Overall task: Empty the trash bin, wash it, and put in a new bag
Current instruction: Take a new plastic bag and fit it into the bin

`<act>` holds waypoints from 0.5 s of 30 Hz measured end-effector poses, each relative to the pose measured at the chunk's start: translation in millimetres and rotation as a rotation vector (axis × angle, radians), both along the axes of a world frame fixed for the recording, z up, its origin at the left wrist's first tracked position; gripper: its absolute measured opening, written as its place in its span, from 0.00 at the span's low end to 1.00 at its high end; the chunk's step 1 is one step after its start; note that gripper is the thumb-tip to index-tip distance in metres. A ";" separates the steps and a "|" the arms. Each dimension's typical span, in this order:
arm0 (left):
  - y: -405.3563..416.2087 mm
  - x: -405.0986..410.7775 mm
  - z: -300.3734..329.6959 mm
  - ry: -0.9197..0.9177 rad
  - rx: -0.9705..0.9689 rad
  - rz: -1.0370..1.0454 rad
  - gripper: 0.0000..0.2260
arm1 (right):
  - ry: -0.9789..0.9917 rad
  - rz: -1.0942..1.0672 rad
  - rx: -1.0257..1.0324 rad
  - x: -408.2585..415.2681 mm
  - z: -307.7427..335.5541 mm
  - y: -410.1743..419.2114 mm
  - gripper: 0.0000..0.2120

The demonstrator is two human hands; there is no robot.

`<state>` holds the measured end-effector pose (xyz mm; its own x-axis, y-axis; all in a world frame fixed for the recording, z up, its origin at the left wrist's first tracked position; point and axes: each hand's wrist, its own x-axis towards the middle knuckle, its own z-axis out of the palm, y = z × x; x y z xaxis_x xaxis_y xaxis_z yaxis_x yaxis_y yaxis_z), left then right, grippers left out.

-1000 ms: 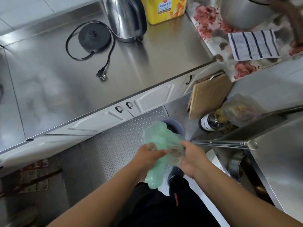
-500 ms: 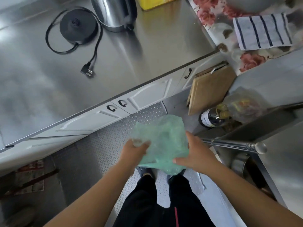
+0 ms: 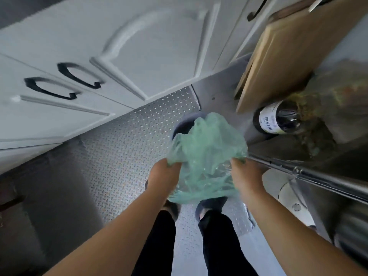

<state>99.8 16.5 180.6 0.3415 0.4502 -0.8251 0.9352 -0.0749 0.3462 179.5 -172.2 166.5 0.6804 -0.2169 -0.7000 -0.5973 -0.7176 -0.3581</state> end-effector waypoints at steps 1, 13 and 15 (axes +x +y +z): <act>-0.2 3.1 -20.7 -0.002 0.004 0.010 0.11 | -0.002 -0.033 0.013 1.4 -18.4 -0.8 0.20; 5.3 12.3 -159.3 0.106 -0.071 0.217 0.12 | 0.187 -0.054 -0.053 4.7 -159.8 -20.3 0.14; 4.7 13.5 -160.9 0.118 -0.077 0.243 0.12 | 0.223 -0.112 -0.028 6.6 -162.5 -19.8 0.14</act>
